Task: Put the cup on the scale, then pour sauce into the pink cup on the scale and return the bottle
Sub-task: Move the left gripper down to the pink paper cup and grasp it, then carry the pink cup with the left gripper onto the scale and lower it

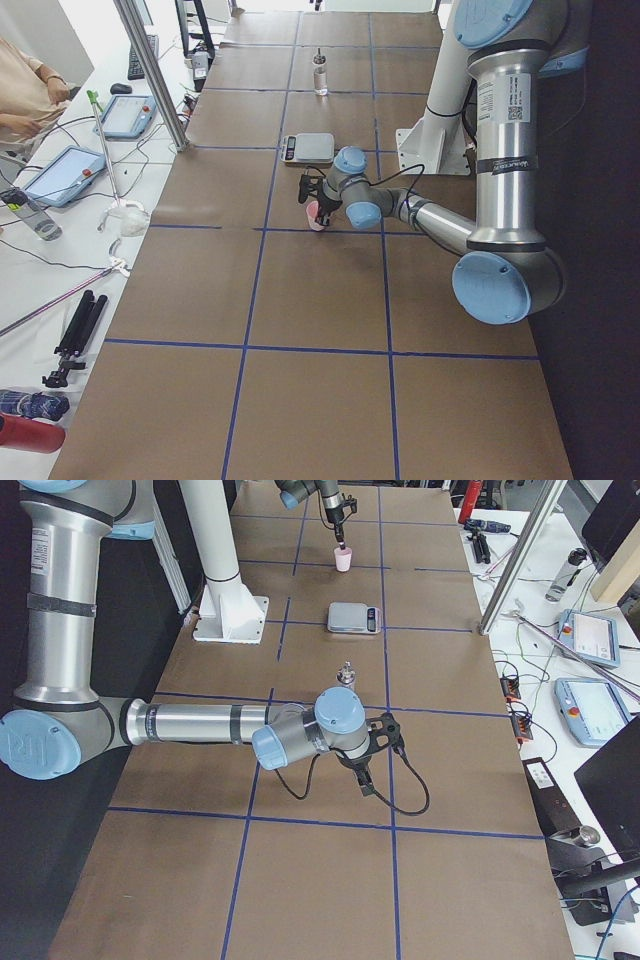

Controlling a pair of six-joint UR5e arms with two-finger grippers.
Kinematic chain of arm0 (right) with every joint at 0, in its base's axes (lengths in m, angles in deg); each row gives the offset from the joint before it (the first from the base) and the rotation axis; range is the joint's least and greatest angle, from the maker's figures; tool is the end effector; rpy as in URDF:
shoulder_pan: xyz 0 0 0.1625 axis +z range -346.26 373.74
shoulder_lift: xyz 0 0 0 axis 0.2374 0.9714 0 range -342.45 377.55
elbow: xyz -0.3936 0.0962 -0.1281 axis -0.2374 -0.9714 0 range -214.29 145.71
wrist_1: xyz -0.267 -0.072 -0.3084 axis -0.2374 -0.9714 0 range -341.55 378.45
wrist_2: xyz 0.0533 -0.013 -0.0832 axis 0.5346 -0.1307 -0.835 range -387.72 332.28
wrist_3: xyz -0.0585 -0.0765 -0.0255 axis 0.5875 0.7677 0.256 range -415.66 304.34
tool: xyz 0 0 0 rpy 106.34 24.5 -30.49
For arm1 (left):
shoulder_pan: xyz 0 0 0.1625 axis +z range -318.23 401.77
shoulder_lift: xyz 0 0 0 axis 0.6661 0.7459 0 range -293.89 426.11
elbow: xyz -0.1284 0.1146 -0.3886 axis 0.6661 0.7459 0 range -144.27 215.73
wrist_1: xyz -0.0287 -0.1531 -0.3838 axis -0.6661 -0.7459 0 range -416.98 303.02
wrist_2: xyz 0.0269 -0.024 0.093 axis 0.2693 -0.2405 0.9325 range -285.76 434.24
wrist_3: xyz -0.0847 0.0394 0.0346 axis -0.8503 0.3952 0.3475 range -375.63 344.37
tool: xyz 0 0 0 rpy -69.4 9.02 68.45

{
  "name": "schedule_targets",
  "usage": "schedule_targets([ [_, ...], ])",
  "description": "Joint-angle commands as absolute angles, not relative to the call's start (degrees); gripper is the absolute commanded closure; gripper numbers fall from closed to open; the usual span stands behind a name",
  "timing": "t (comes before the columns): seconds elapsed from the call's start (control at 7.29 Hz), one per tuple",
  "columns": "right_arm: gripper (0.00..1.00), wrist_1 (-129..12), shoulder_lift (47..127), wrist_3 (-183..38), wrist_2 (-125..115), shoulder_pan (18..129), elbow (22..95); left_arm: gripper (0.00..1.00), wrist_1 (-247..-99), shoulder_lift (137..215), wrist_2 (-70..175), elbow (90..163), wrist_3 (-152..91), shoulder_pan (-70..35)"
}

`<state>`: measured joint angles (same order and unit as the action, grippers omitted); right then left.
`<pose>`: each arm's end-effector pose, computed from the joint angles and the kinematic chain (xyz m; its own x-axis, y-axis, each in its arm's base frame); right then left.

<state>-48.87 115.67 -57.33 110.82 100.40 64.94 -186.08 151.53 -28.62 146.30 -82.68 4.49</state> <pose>0.0324 -0.4525 0.5957 0.6447 -0.3136 0.6972 0.0345 0.9230 0.3833 0.3144 -0.3790 0.4520 0.5932 0.0263 -0.8047 0.2323 0.9514 0.2024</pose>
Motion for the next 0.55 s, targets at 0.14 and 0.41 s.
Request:
schedule_targets([
  [0.14,0.00,-48.9,115.6,-57.4,110.9,100.4,64.9,1.00,-184.4,152.0,-28.5,147.3,-82.2,4.6],
  [0.41,0.00,-48.9,115.6,-57.4,110.9,100.4,64.9,1.00,-167.1,165.1,-28.5,149.7,-82.3,4.5],
])
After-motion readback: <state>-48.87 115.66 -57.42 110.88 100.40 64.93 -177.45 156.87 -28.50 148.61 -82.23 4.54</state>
